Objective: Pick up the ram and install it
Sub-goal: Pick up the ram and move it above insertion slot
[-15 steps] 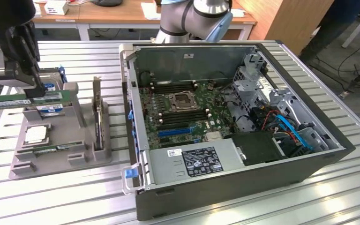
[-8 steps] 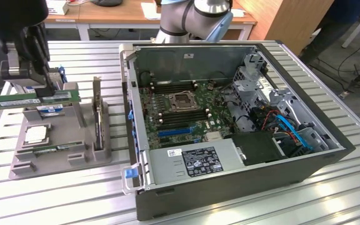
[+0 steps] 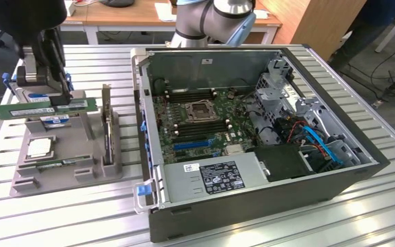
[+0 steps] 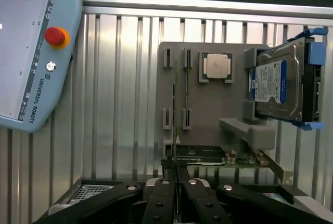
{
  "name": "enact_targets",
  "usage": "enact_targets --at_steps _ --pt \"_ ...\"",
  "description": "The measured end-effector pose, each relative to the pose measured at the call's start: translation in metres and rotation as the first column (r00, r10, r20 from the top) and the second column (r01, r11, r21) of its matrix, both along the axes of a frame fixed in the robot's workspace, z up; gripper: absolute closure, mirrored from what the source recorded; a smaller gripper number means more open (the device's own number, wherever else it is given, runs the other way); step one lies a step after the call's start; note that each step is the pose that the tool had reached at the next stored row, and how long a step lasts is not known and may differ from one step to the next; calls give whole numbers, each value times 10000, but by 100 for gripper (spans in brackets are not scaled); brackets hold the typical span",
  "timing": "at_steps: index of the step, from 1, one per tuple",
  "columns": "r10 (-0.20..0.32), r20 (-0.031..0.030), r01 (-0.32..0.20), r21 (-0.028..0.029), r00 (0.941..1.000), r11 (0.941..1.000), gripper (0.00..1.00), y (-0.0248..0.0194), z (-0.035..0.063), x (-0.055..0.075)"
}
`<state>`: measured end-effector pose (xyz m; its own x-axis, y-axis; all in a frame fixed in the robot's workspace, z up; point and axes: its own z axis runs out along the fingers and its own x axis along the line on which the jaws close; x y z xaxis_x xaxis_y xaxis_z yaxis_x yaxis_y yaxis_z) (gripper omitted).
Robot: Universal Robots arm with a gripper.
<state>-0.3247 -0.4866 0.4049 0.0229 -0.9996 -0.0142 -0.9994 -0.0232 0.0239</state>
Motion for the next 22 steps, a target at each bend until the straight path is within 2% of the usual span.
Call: enact_targets --at_steps 22 --pt "1 0 -1 1 10000 10000 89 0 0 382"
